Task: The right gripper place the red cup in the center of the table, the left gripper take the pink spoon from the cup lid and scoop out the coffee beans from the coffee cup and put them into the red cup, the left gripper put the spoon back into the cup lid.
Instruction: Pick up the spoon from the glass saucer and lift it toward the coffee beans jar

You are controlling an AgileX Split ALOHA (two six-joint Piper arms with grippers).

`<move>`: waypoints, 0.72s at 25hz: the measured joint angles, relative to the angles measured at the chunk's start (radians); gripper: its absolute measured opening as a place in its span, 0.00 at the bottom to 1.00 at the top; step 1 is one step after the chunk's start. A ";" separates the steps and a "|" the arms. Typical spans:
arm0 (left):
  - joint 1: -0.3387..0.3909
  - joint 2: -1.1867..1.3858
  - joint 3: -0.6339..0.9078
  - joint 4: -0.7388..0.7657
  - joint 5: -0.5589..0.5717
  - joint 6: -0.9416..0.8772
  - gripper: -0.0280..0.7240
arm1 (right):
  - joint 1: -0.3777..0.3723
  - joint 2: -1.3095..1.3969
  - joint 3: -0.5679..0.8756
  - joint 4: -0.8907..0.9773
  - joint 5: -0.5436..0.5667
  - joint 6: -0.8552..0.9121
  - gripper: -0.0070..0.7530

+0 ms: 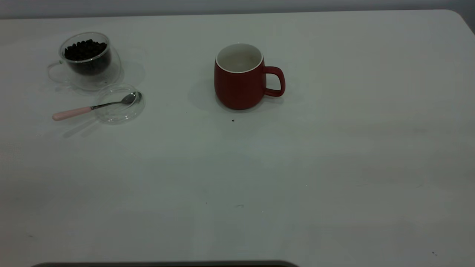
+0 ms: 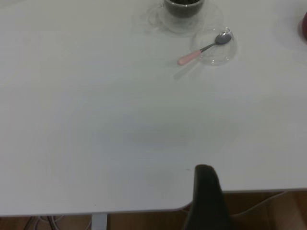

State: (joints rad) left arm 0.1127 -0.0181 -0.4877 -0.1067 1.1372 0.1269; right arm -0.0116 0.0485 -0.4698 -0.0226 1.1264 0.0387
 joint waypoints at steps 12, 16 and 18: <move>0.000 0.000 0.000 0.000 0.000 0.000 0.80 | 0.000 -0.021 0.000 0.000 0.000 -0.022 0.78; 0.000 0.000 0.000 0.000 0.000 0.000 0.80 | 0.000 -0.021 0.000 0.000 0.000 -0.023 0.78; 0.000 0.000 0.000 0.000 0.000 0.000 0.80 | 0.000 -0.021 0.000 0.000 0.000 -0.023 0.78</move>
State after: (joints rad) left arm 0.1127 -0.0181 -0.4877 -0.1067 1.1372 0.1269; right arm -0.0116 0.0277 -0.4698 -0.0226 1.1264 0.0160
